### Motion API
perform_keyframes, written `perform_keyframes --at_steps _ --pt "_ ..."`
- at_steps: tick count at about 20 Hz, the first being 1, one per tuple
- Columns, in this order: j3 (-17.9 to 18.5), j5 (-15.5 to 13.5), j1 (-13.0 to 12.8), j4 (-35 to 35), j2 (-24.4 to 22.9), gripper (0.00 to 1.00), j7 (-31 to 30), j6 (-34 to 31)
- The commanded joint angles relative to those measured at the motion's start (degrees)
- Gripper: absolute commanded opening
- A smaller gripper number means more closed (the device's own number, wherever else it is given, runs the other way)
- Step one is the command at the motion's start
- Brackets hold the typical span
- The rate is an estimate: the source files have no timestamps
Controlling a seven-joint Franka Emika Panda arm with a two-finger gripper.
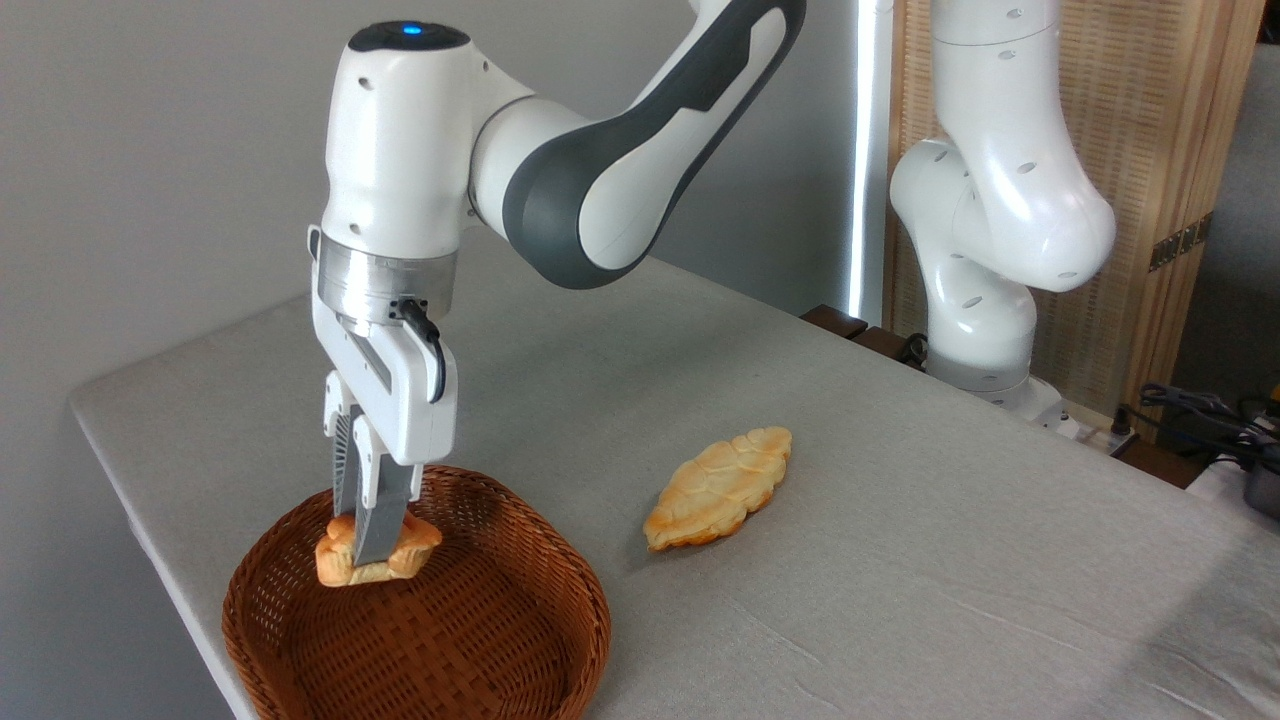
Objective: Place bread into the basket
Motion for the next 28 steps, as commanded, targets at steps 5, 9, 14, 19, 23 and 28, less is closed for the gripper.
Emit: perform_keyframes --at_steps 5,9,14,19,23,28 --pt "-0.1 1.0 -0.3 -0.6 -0.6 1.0 0.5 0.3" --pt "-0.7 0.3 -0.3 -0.1 -1.3 1.0 0.1 0.4" --pt "-2.3 -4.2 -0.2 3.7 -3.4 1.0 -3.0 -1.6" --pt "-2.6 -1.7 2.3 15.4 -4.6 1.0 -3.9 -31.1" --pt "-9.9 2.1 9.2 18.1 -4.9 1.0 -8.0 -41.0" --pt "-13.0 13.7 9.5 18.2 -5.0 1.0 -14.2 -44.0"
